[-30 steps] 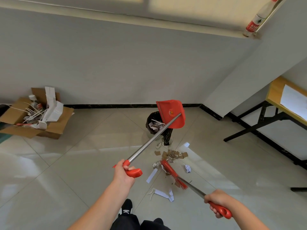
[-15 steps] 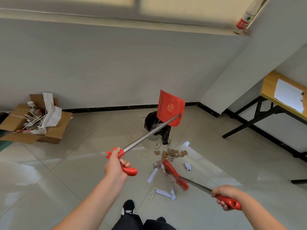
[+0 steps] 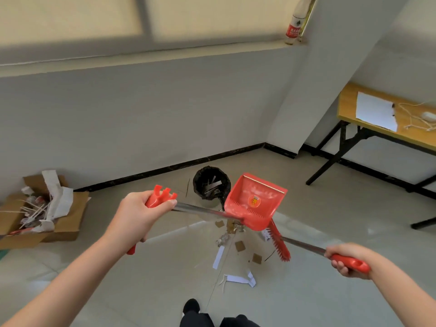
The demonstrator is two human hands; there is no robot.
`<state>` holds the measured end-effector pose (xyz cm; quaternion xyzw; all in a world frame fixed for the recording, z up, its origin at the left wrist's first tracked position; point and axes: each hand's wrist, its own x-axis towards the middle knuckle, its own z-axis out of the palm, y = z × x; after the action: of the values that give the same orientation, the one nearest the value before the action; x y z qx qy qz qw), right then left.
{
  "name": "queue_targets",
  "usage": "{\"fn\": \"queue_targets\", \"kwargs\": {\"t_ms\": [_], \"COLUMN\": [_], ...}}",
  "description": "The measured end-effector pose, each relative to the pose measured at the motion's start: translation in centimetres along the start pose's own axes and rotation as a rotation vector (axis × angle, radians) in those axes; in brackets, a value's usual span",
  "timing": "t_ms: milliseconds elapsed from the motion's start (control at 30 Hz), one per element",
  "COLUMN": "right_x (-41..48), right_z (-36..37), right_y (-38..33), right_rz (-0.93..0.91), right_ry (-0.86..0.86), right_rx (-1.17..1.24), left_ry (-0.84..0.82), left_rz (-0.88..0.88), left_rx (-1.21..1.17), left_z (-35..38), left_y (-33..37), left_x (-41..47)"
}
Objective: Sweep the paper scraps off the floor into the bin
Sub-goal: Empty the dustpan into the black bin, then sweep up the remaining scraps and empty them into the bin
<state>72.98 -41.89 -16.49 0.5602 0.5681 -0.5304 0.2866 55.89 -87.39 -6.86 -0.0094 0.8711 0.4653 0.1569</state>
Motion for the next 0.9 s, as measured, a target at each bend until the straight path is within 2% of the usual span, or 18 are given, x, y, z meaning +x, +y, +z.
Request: {"fn": "queue_targets", "kwargs": {"t_ms": [100, 233, 333, 500, 667, 900], "right_x": [0.3, 1.4, 2.9, 6.3, 10.3, 16.7], "right_z": [-1.3, -1.5, -0.3, 3.0, 7.4, 13.9], "right_y": [-0.5, -1.0, -1.7, -4.4, -8.3, -9.0], "right_rz": [-0.017, -0.051, -0.092, -0.14, -0.21, -0.212], "right_ry": [0.035, 0.078, 0.108, 0.117, 0.104, 0.065], "right_rx": [-0.064, -0.162, -0.221, -0.327, -0.384, -0.519], "left_ry": [-0.109, -0.174, -0.164, -0.11, -0.051, -0.048], "left_rz": [0.025, 0.061, 0.081, 0.05, 0.044, 0.043], "left_rx": [0.14, 0.352, 0.558, 0.723, 0.819, 0.963], "left_z": [1.1, 3.4, 5.5, 7.4, 9.6, 13.2], "left_y": [-0.3, -1.9, -3.8, -6.8, -8.2, -10.8], "left_x": [-0.3, 0.0, 0.2, 0.8, 2.4, 5.1]}}
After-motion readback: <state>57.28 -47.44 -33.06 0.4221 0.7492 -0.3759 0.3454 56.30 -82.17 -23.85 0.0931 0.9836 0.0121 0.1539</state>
